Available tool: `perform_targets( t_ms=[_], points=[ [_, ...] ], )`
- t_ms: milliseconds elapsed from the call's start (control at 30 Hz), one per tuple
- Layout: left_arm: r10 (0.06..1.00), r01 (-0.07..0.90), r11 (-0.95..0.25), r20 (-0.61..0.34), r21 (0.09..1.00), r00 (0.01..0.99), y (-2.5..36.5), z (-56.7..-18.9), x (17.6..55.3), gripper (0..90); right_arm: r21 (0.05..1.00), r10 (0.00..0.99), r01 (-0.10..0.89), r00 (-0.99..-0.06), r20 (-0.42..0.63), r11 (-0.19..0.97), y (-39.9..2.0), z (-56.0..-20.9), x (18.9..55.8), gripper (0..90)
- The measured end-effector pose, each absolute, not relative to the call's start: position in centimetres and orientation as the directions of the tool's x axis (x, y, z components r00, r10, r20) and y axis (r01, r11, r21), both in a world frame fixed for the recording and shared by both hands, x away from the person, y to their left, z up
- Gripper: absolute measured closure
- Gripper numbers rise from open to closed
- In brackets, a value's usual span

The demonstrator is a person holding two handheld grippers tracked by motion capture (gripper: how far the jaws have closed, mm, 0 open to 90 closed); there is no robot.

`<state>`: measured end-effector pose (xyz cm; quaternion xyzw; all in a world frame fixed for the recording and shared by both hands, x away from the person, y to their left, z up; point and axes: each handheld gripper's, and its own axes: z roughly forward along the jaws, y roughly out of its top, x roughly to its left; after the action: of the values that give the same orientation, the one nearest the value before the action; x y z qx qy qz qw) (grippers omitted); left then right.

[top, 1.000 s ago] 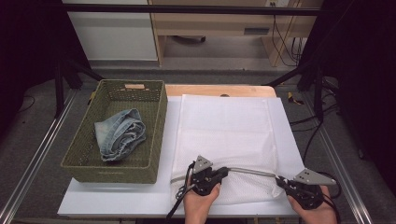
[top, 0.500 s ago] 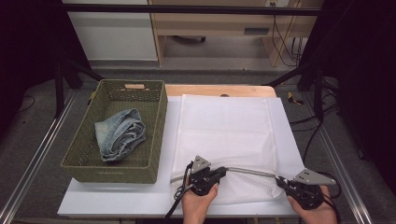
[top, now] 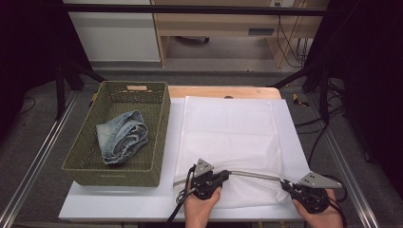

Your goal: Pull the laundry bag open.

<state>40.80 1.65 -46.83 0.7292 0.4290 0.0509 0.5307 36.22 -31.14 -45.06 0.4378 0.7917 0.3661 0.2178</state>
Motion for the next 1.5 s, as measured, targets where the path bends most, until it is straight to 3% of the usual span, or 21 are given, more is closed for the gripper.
perform_targets(
  t_ms=[1500],
  points=[
    [0.698, 0.584, -0.111, -0.355, 0.804, 0.622, 4.2, -48.1, 39.5, 87.0, 0.723, 0.863, 0.578, -0.502, -0.05, 0.378, -30.7, -45.9, 36.2, 84.8]
  ],
)
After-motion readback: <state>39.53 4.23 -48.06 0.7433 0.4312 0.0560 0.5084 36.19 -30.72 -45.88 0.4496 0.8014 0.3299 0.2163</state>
